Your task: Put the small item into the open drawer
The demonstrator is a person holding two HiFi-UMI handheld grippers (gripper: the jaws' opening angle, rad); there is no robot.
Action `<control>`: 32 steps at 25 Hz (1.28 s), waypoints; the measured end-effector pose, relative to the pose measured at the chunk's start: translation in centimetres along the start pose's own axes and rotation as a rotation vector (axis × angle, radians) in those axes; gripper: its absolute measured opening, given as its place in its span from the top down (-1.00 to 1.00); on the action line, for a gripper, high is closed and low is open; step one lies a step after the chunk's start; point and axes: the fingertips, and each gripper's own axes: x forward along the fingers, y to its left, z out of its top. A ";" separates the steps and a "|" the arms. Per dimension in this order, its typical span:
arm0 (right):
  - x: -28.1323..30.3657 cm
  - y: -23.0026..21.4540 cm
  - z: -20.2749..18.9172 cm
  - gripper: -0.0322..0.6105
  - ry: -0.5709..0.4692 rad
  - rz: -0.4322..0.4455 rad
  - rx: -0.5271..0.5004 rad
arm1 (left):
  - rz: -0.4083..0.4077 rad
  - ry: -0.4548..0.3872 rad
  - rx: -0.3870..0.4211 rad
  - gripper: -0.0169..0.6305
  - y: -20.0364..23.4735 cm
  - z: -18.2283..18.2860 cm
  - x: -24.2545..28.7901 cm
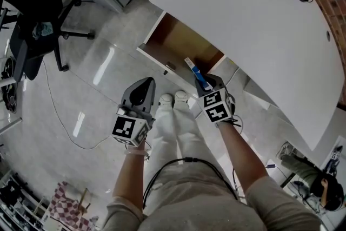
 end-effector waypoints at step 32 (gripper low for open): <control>3.0 1.0 1.1 0.57 0.037 0.068 -0.062 | 0.037 0.006 -0.032 0.93 1.9 -1.2 -0.8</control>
